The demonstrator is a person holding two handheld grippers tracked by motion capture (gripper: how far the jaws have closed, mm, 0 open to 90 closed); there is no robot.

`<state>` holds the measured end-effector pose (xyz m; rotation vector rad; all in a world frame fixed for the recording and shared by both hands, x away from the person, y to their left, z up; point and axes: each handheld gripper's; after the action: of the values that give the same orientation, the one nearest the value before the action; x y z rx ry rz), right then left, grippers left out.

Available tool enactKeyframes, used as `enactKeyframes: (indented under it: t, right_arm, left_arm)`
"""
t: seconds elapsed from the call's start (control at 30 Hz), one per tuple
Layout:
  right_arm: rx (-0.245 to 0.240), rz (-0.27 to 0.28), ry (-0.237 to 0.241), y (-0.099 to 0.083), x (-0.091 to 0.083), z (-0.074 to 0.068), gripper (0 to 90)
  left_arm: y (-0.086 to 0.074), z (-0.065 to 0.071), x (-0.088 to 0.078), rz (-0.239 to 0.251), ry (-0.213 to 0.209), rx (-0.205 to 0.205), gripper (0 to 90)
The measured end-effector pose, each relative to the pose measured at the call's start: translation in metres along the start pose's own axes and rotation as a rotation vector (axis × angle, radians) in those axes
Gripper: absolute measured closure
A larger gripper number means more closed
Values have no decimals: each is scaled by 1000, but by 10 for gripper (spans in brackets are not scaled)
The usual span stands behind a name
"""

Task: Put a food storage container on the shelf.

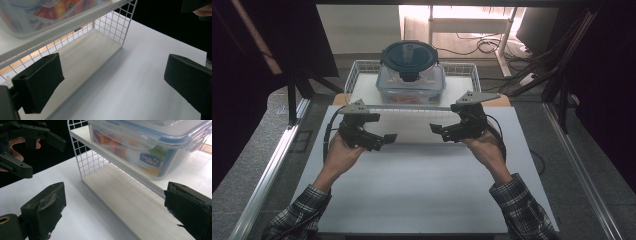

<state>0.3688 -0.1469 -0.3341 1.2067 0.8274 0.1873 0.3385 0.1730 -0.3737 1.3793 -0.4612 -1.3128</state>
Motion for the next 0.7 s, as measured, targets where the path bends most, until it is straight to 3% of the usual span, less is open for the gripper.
enactKeyframes:
  t: [0.23,0.7]
  right_arm:
    - [-20,-4,-6,-11,-1,-6,30]
    - [-36,-35,-28,-39,7,-9,15]
  left_arm:
    - [-10,6,6,-2,-4,12,18]
    - [-37,7,12,7,-7,-17,23]
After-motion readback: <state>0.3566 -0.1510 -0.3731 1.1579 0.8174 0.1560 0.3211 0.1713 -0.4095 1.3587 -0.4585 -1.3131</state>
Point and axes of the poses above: each handheld gripper's, and its own axes: x roughly forward along the jaws, y roughly out of its top, z roughly to its right, and after that the axes turned 14 degrees about -y, right-handed
